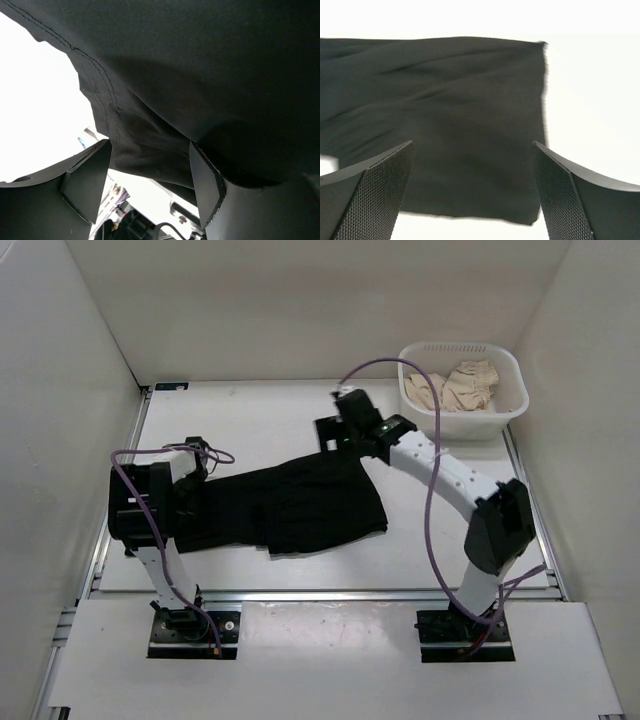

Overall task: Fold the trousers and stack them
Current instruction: Fold the trousers

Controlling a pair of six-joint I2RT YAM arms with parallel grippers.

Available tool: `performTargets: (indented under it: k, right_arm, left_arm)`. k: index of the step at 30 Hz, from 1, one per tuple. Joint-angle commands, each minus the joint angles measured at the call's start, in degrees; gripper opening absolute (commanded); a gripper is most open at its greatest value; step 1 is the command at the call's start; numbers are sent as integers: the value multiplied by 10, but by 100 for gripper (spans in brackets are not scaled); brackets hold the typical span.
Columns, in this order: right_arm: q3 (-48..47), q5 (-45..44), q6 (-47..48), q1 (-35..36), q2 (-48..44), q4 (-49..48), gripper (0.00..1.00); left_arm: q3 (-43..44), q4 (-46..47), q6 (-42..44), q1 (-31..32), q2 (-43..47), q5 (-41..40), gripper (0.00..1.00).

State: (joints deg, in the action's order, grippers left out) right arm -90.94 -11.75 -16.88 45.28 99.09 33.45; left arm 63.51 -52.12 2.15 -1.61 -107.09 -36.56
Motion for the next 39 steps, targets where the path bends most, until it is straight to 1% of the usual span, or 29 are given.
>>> performTargets:
  k: [1,3,5,9,10,11,12,13,15,16,18,19,20,21,22,23,24,26,27,28,29,30,32,33,34,35,36,37,39]
  right_arm:
    - [95,122,-51,-84,60,-5,99]
    - [123,157,-51,-125,67,-43,99]
    - [135,164,-51,-154,87,-67,99]
    - [160,194,-56,-179,128,-81,99]
    - [161,201,-56,-179,136,-81,99]
    - [161,218,-56,-179,142,-69,97]
    - [173,230,-50,-179,142,-69,91]
    - [200,241,-50,-185,142,-75,68]
    - [226,274,-50,-185,128,-87,26]
    - [237,281,-55,-197,123,-87,0]
    - [264,297,-61,-214,85,-81,0]
    - [275,297,-67,-242,63,-81,0]
    - [283,282,-79,-259,12,-70,0]
    - [284,265,-85,-295,-15,-40,0]
    - [284,248,-90,-313,-41,-19,0]
    - [270,232,-90,-330,-87,4,0]
    - [253,217,-84,-350,-108,52,0]
    - [182,155,-65,-345,-150,100,0]
    - [156,130,-65,-320,-158,123,0]
    - [129,107,-65,-302,-158,161,0]
    - [88,90,-70,-281,-158,173,0]
    - [70,68,-78,-234,-145,182,0]
    - [32,68,-97,-188,-90,202,0]
    - [-24,68,-122,-146,-62,210,0]
    - [-58,75,-131,-124,1,222,0]
    - [-95,75,-139,-104,35,230,0]
    - [-135,75,-157,-67,70,239,0]
    - [-225,69,-165,-51,142,251,0]
    - [-324,69,-178,-16,215,302,0]
  left_arm:
    - [-1,30,-22,1,26,61,76]
    - [4,17,-22,1,31,61,76]
    - [4,10,-22,1,31,61,76]
    - [4,4,-22,1,48,56,76]
    - [4,-3,-22,1,59,56,77]
    - [9,-3,-22,-4,65,56,79]
    - [14,-10,-22,-4,71,56,80]
    - [14,-11,-22,-11,85,61,80]
    - [21,-25,-22,-25,103,74,83]
    - [21,-32,-22,-31,121,79,85]
    - [26,-39,-22,-49,129,96,87]
    - [26,-39,-22,-49,135,97,87]
    - [26,-39,-22,-56,135,103,87]
    - [26,-39,-22,-56,125,113,87]
    - [26,-39,-22,-56,106,121,87]
    - [26,-39,-22,-44,94,129,87]
    - [37,-39,-22,-37,81,141,87]
    - [53,-39,-22,-15,46,163,87]
    - [81,-39,-22,-8,32,209,87]
    - [97,-39,-22,1,17,238,87]
    - [114,-45,-22,12,-11,269,87]
    - [142,-51,-22,36,-24,322,87]
    - [171,-51,-22,62,-50,355,88]
    - [185,-51,-22,82,-78,371,88]
    - [215,-51,-22,91,-93,396,88]
    - [231,-56,-22,97,-105,417,88]
    - [244,-56,-22,103,-124,439,88]
    - [254,-62,-22,115,-131,477,88]
    - [272,-62,-22,126,-141,511,88]
